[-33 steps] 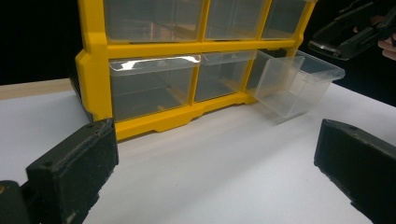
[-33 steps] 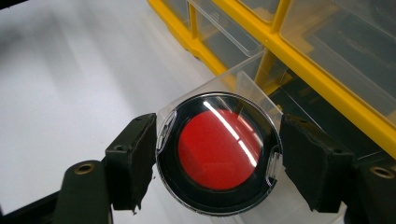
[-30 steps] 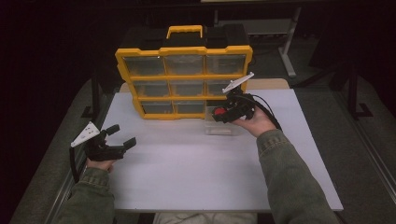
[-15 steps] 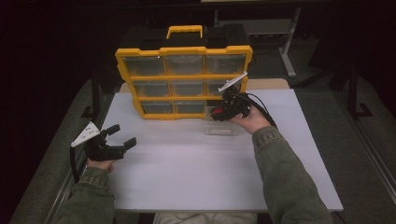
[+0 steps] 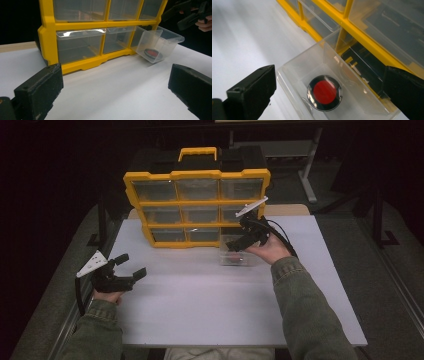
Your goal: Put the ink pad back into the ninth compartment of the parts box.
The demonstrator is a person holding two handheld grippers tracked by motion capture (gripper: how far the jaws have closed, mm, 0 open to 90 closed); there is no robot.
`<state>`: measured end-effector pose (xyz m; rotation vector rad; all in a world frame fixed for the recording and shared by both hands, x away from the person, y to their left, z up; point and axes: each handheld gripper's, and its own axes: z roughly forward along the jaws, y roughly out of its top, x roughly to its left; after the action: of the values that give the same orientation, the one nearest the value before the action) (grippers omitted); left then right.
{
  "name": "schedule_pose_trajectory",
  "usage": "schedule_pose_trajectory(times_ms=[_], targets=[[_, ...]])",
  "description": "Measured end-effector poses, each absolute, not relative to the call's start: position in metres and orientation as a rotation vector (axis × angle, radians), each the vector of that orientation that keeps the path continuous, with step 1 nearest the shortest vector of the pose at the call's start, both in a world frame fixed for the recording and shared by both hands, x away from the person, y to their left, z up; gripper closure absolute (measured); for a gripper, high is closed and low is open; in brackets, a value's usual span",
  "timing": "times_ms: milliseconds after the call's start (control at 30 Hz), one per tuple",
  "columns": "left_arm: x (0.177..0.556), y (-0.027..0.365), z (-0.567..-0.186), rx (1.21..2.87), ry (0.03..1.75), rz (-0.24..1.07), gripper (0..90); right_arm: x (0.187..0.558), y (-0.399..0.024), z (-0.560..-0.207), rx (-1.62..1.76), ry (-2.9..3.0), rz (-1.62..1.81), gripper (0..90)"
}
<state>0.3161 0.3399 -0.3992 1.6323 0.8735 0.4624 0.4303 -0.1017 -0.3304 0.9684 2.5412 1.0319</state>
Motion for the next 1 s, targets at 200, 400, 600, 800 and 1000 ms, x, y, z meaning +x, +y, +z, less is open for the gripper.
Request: schedule_pose_trajectory(times_ms=[200, 400, 600, 800, 1000], targets=[[0.316, 0.34, -0.399, 1.634, 0.876, 0.461, 0.0, 0.426, -0.107, -0.324, 0.969, 2.514, 1.082, 0.0], [0.316, 0.34, -0.4, 1.634, 0.876, 0.457, 0.0, 0.421, -0.117, -0.32, 0.975, 2.482, 1.141, 0.0], [0.316, 0.34, -0.401, 1.64, 0.877, 0.455, 0.0, 0.416, -0.127, -0.321, 0.995, 2.476, 1.155, 0.0], [0.318, 0.339, -0.402, 1.647, 0.879, 0.452, 0.0, 0.411, -0.136, -0.322, 1.011, 2.462, 1.167, 0.0], [0.318, 0.338, -0.402, 1.646, 0.883, 0.45, 0.0, 0.405, -0.148, -0.323, 1.023, 2.448, 1.184, 0.0]])
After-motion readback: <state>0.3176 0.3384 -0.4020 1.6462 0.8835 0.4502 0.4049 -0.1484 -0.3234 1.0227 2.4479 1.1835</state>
